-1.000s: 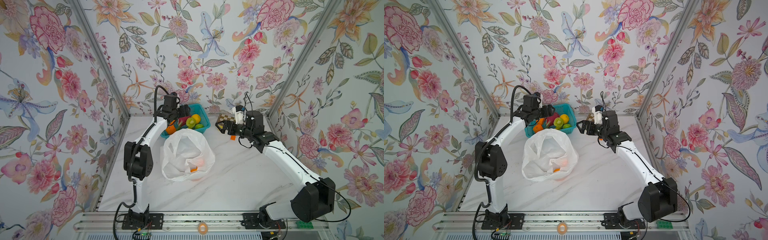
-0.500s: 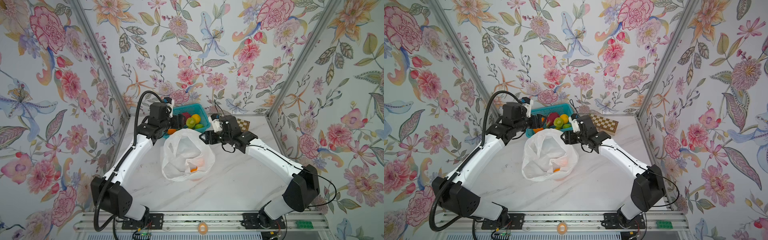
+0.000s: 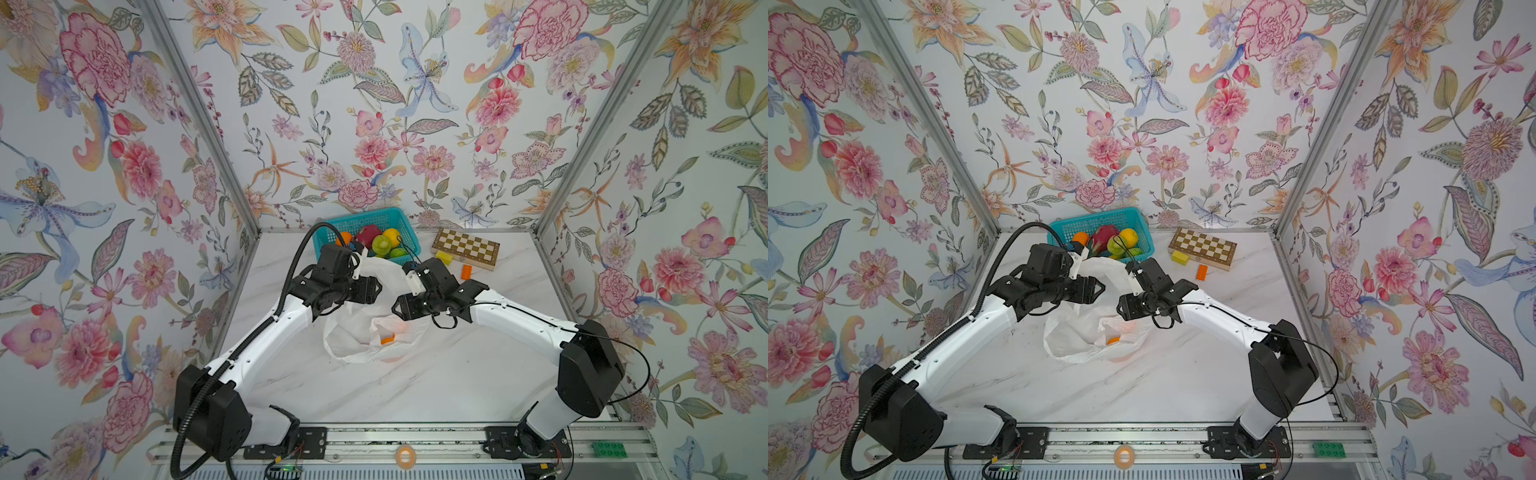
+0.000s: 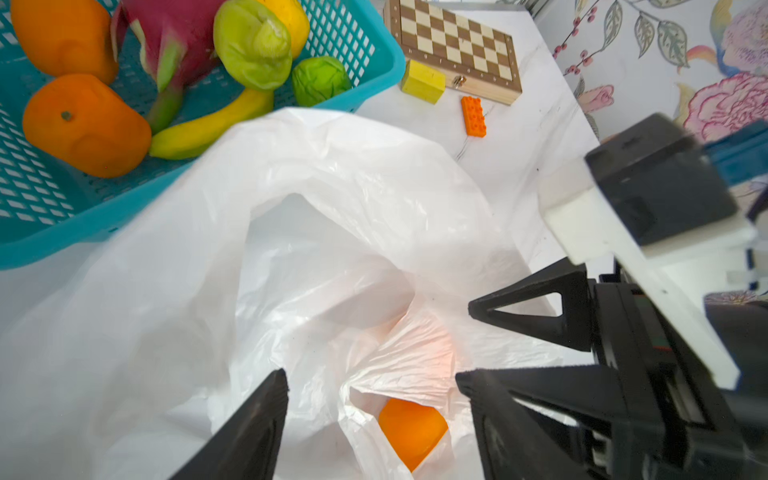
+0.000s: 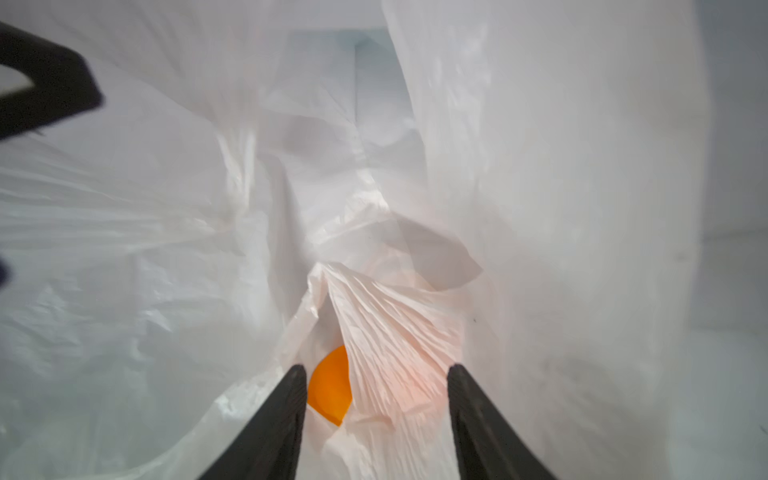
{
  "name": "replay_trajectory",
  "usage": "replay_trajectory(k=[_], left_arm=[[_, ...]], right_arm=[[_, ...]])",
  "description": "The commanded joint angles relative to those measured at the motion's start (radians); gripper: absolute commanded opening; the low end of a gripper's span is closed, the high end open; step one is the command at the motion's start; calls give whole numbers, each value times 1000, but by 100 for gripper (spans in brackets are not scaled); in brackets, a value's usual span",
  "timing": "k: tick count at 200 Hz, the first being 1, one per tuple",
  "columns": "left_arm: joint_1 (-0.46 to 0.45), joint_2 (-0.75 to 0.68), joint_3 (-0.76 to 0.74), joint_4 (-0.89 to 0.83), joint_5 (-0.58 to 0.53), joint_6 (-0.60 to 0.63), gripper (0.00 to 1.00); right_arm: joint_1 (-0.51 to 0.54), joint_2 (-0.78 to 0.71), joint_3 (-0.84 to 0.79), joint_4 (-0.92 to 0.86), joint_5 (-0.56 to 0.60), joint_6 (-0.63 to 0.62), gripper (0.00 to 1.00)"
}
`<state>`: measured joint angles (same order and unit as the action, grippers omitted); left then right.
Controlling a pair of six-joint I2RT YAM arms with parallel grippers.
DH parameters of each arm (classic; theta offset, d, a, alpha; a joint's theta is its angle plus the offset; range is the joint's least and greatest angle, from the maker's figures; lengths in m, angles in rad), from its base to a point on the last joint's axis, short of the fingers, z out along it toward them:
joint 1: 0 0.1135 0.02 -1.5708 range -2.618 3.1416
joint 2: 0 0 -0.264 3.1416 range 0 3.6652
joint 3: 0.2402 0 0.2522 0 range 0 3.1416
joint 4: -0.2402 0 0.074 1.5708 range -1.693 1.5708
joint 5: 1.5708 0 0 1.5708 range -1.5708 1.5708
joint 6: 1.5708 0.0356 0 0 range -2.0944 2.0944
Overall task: Untie the knot of the plastic bag and take out the fruit
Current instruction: 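Move both grippers down to the bag opening above the oranges, then hold the bag rim with the left gripper while the right gripper reaches toward the oranges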
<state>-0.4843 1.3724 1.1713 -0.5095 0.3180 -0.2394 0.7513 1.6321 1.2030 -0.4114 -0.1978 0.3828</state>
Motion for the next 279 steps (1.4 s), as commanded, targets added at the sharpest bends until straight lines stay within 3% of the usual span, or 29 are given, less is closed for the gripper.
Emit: replay_trajectory(k=[1,61,108,142,177,189,219,279], left_arm=[[-13,-11,-47,-38,41,64,72],[-63,41,-119,-60,191,237,73],[-100,93,-182,2,172,345,74],[-113,102,-235,122,211,373,74],[-126,114,-256,166,218,399,74],[-129,117,-262,175,220,398,74],[-131,118,-273,190,230,402,74],[-130,47,-329,238,289,482,75]], right_arm=[[-6,-50,-91,-55,42,22,55],[-6,-112,-299,-52,103,72,54],[-3,-65,-330,-42,112,107,55],[5,-159,-327,-40,132,109,70],[-12,-297,-284,-26,122,142,75],[-32,-325,-270,-13,111,179,72],[-100,-282,-175,-23,43,280,52],[-118,-53,69,-167,-72,298,42]])
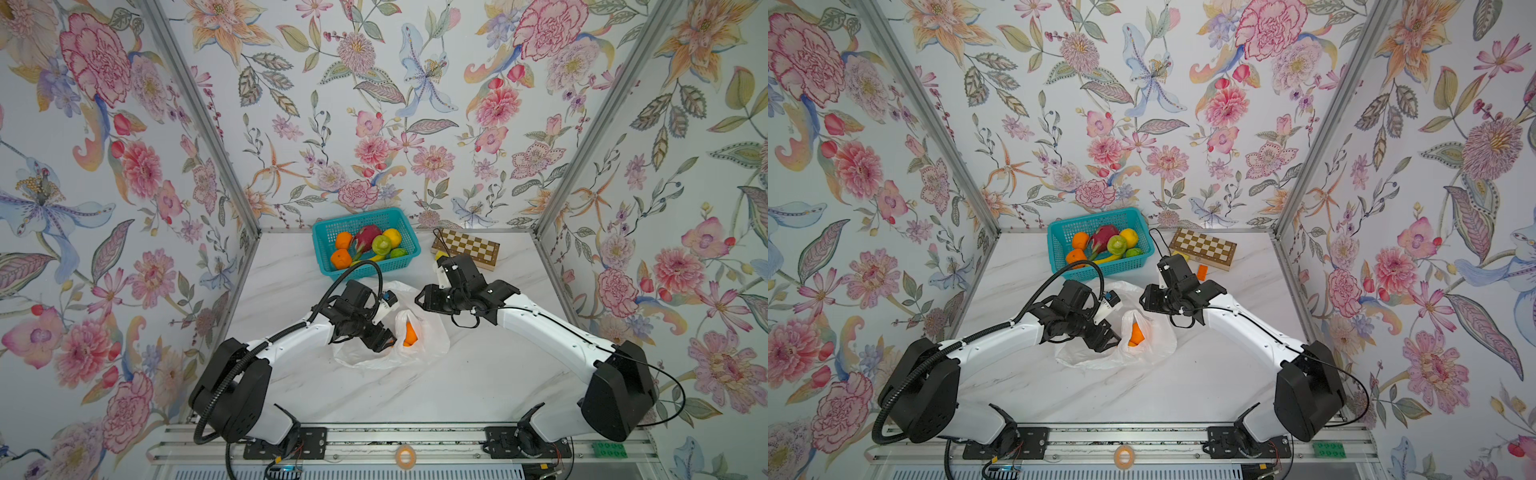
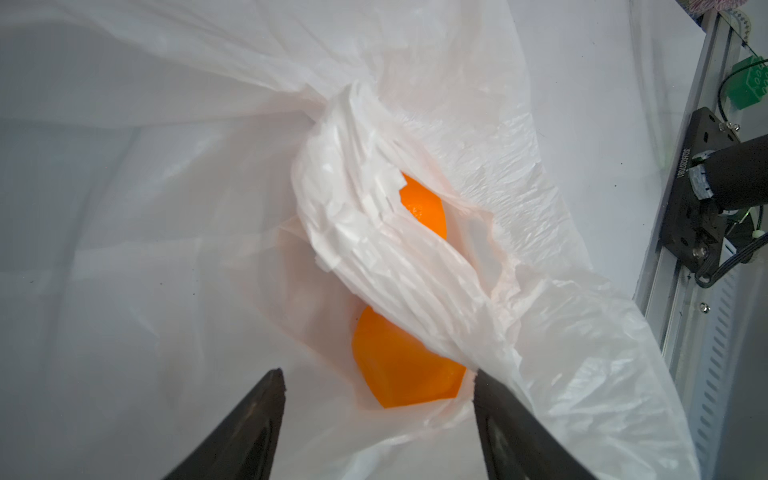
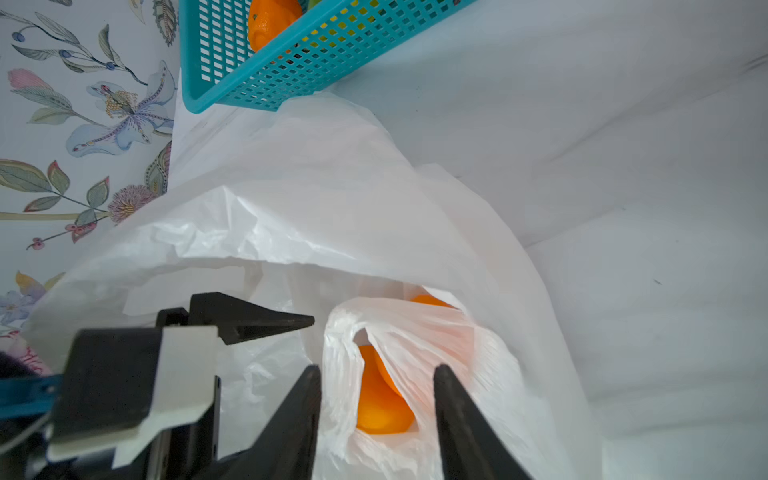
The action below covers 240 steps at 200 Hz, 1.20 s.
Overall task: Untie the knot of the plastic bag and take out the fruit
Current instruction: 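Hold the bag rim with the left gripper while the right gripper reaches toward the oranges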
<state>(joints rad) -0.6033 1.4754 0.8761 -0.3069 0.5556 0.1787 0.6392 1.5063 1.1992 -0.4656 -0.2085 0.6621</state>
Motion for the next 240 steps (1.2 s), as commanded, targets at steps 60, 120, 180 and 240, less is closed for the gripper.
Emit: replay_trajectory(k=[60,120,180,240], left_arm=[[-16,-169,-130,103,134,210,80],[-17,-165,-140,98,162,249,81],[-18,-162,-147,96,160,244,81],[-17,-145,-143,92,160,245,81]], right_arm=[[25,213,201,-209,-117,-43,37],[61,308,263,-278,-88,-81,37],[75,285,169,-324,12,-152,35],[71,356,195,-384,-31,-157,57]])
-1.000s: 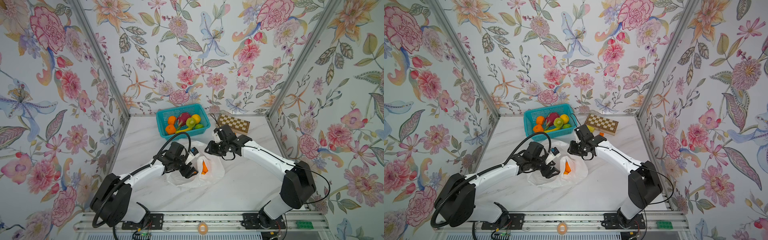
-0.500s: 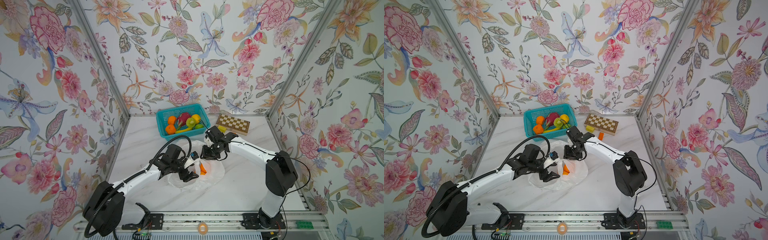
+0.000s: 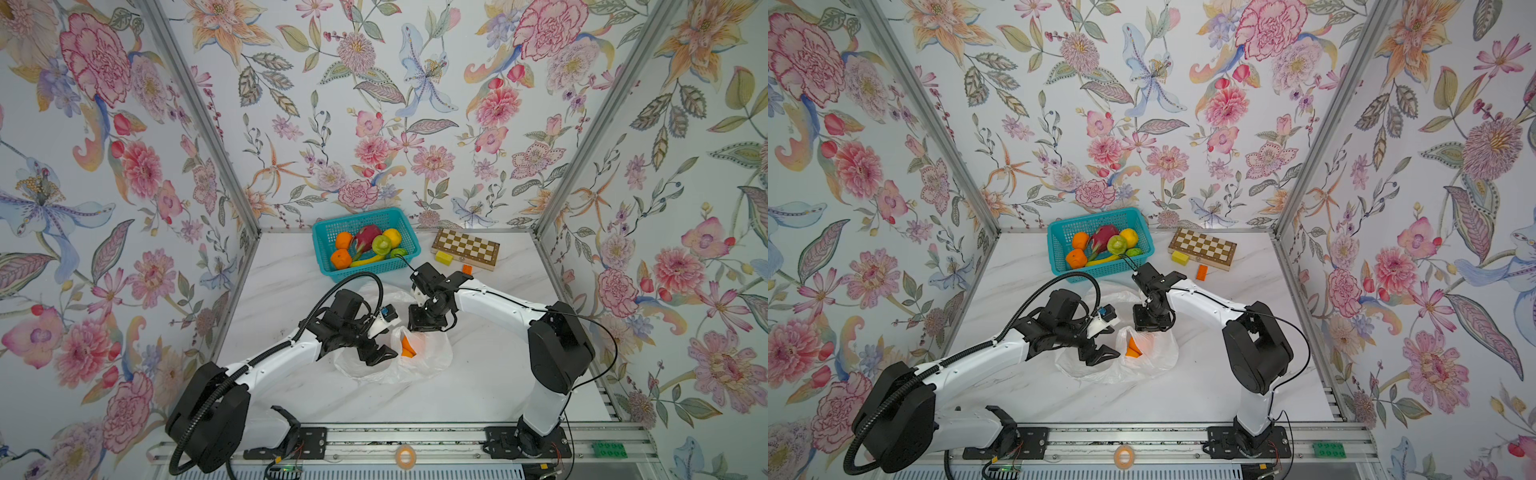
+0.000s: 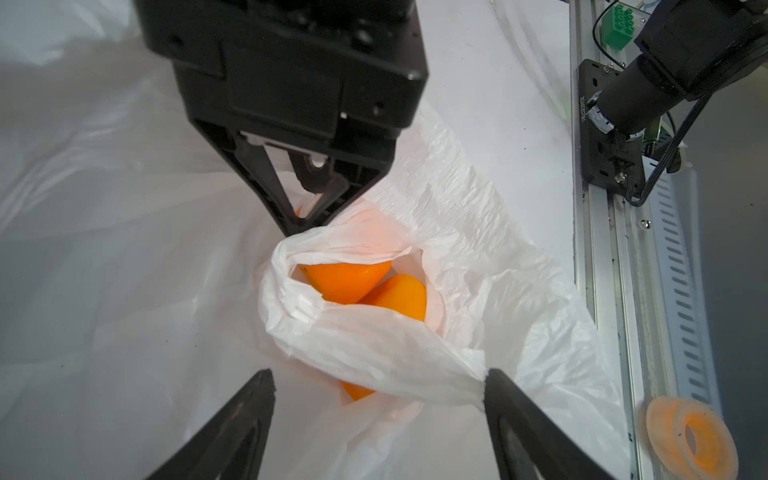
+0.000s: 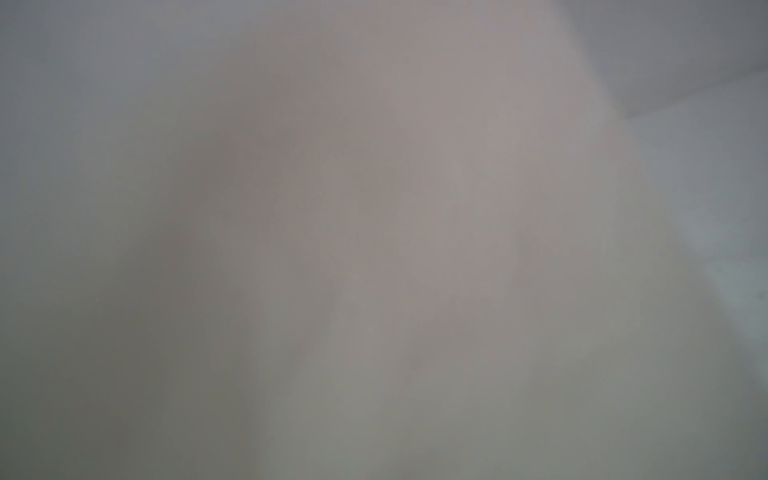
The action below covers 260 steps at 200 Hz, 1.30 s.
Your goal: Untie the knot of the plastic bag and take out the fruit
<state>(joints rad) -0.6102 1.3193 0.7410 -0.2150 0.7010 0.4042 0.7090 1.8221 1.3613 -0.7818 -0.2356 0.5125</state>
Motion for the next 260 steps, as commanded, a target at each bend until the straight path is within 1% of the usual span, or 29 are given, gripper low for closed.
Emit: replay_trajectory(k=[1,11,19,50,69,93,100,125,138,175,201,213,216,229,240,260], left_arm=[[-11,11,-8,0,15,20,81],[-11,11,-10,0,11,16,82],[-10,9,-12,0,7,13,81],[-10,6,-14,-1,-44,13,82],[-10,11,-21,22,-56,7,81],[-10,28,-22,45,-83,-16,81],[-11,31,-24,53,-94,-21,81],[-11,45,-21,86,-144,-67,81],[-11,50,-16,93,-138,-74,81],[-10,25,-20,167,-148,-127,81],[-11,17,-3,204,-163,-197,81],[-11,13,10,214,-169,-222,81],[-11,11,12,215,-169,-250,81],[-9,5,26,215,-190,-297,79],[-7,-2,36,214,-209,-340,77],[-4,-31,45,231,-211,-406,75]], right_arm=[[2,40,33,-69,-5,-6,59],[2,47,39,-77,-13,0,70],[3,52,38,-86,-33,2,74],[10,43,4,-106,-127,21,77],[12,61,-12,-105,-151,41,80],[10,89,-30,-96,-154,54,80],[10,92,-29,-94,-154,53,77],[11,90,-9,-79,-119,55,55],[10,70,-5,-33,-103,77,48],[10,5,-24,87,-30,107,42],[11,-82,-98,232,-4,145,40],[14,-136,-150,292,-4,160,39],[17,-150,-168,312,-3,161,39],[32,-229,-245,387,22,162,38],[52,-304,-326,447,48,154,35],[86,-434,-469,524,97,160,30]])
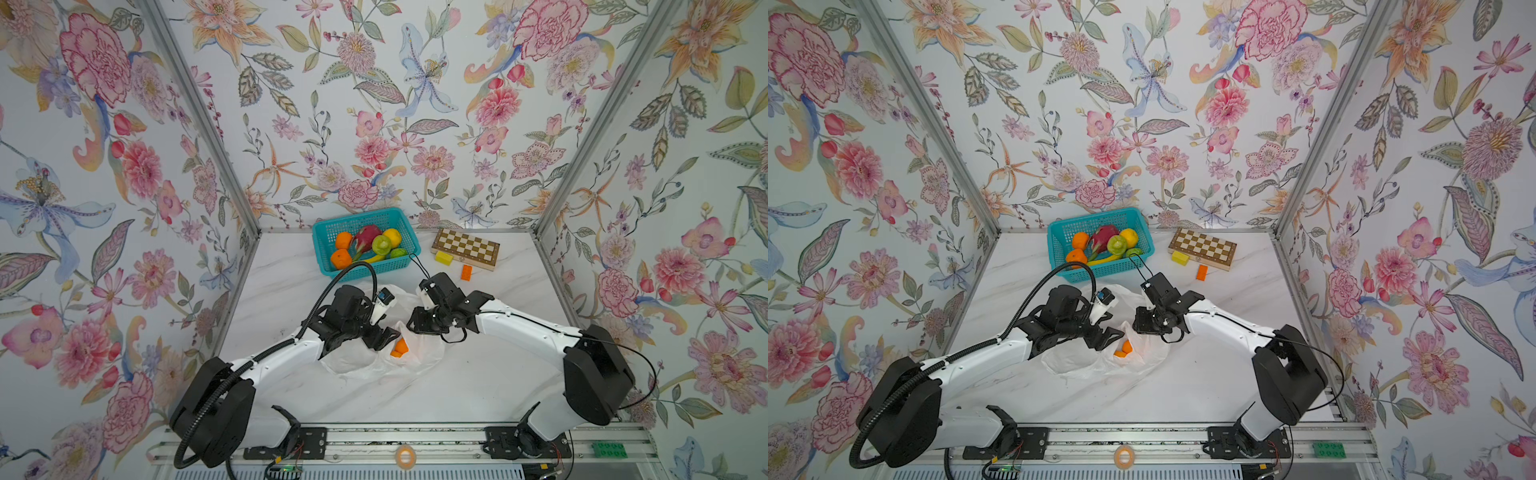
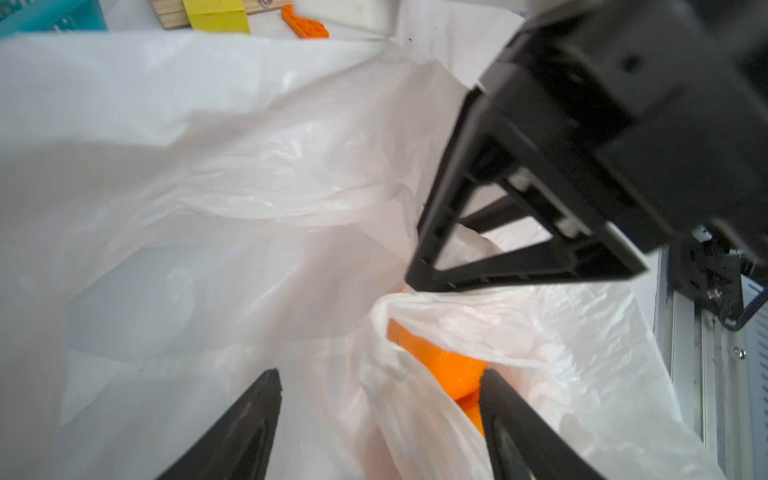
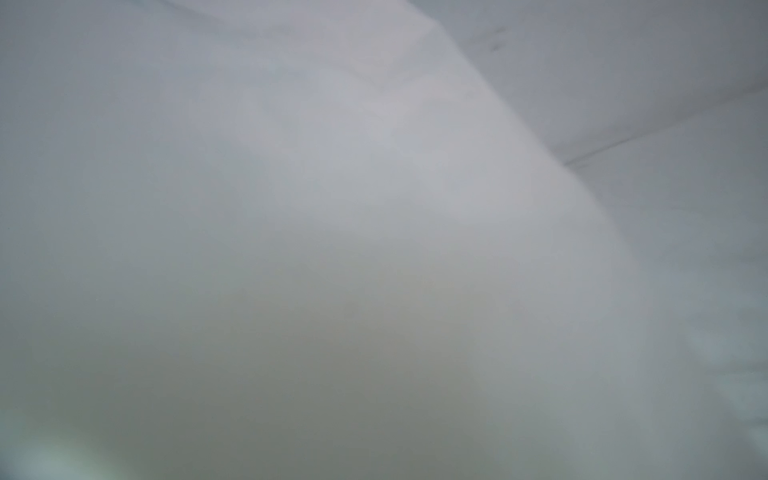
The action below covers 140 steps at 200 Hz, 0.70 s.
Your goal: Untie the knot of the plastic bag and take out the fruit
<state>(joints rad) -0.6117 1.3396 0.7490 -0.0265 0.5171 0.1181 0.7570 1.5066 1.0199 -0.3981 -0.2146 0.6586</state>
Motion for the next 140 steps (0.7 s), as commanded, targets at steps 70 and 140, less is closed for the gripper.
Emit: replay_trajectory(k=[70,140], left_arm=[[-18,-15,92,-97,85,-67,62],[-102,24,57,-84,99,52,57]], right_arm=[[151,-287,-464,281,123,-144,22],[179,-146,-504,366,228,-115,23]])
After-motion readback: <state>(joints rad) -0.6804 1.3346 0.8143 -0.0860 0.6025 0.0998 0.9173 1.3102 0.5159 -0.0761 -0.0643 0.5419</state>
